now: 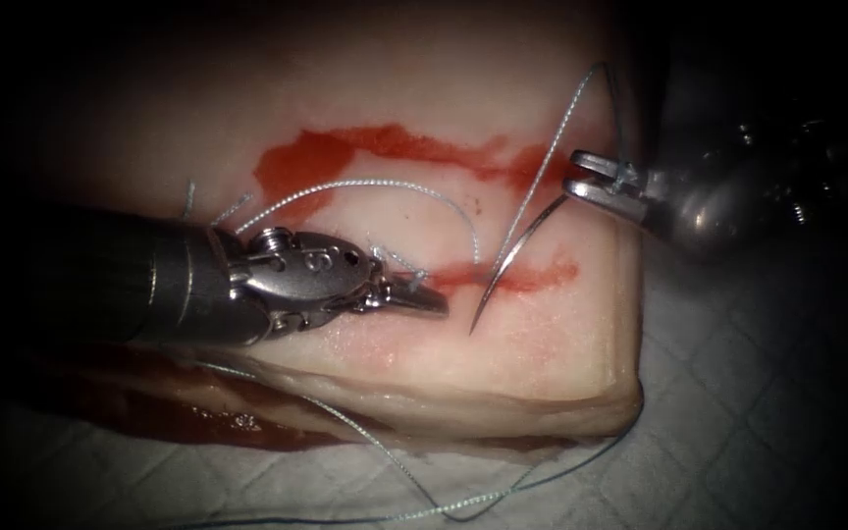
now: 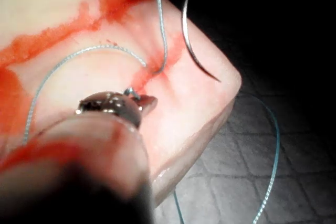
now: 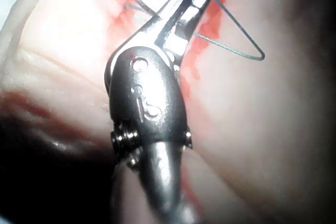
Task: Wound Closure
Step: Readjust the position of the needle using the left tool and return the needle back to the right gripper
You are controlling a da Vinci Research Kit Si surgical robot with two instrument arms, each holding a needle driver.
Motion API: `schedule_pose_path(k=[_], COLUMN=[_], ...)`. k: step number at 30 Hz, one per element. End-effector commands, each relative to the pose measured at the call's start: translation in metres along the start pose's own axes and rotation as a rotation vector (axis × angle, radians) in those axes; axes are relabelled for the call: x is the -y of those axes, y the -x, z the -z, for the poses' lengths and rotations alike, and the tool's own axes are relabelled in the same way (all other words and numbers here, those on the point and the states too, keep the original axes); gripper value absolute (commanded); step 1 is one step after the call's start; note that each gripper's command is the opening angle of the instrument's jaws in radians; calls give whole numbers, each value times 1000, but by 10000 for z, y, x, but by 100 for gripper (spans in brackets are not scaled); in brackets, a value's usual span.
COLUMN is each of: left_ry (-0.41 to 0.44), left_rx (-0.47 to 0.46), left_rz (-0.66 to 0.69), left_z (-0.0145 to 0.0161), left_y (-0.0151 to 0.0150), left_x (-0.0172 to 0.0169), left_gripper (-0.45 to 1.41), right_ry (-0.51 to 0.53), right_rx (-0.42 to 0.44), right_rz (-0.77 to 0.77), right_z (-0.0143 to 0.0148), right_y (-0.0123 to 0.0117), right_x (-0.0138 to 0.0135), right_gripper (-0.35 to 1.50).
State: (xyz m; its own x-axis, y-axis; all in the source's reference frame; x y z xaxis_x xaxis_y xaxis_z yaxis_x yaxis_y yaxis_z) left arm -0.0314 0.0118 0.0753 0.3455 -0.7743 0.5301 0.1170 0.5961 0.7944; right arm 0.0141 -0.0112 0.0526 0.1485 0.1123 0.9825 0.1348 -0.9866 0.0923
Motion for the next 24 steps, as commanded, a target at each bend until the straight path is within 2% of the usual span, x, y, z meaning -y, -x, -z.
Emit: schedule_pose_path(k=[1, 3, 5, 7, 10, 13, 18, 20, 24], left_ry=[2, -7, -27, -43, -53, -47, -7, 6, -11], left_rx=[13, 32, 54, 77, 91, 95, 58, 37, -12], left_rz=[21, 110, 190, 270, 288, 279, 145, 118, 91], left_z=[-3, 2, 6, 8, 8, 2, -7, -10, -8], left_y=[3, 8, 11, 14, 19, 19, 10, 7, 5], left_x=[-2, 0, 2, 5, 10, 16, 11, 7, 0], left_gripper=[-45, -45, -16, 32, 59, 66, 66, 67, 41], right_ry=[-16, -24, -19, -14, -18, 10, 107, 117, 140], right_rx=[-16, -37, -52, -61, -62, -53, -3, -8, -19], right_rz=[-31, -72, -118, -158, -168, -153, -35, 20, 147], right_z=[-6, -7, -8, -8, -10, -16, -24, -25, -28], right_y=[-7, -10, -10, -11, -10, -6, 11, 15, 26], right_x=[-2, -3, -5, -6, -7, -5, 1, 3, 10], right_gripper=[-35, -35, -35, -35, -35, -35, -35, -35, -35])
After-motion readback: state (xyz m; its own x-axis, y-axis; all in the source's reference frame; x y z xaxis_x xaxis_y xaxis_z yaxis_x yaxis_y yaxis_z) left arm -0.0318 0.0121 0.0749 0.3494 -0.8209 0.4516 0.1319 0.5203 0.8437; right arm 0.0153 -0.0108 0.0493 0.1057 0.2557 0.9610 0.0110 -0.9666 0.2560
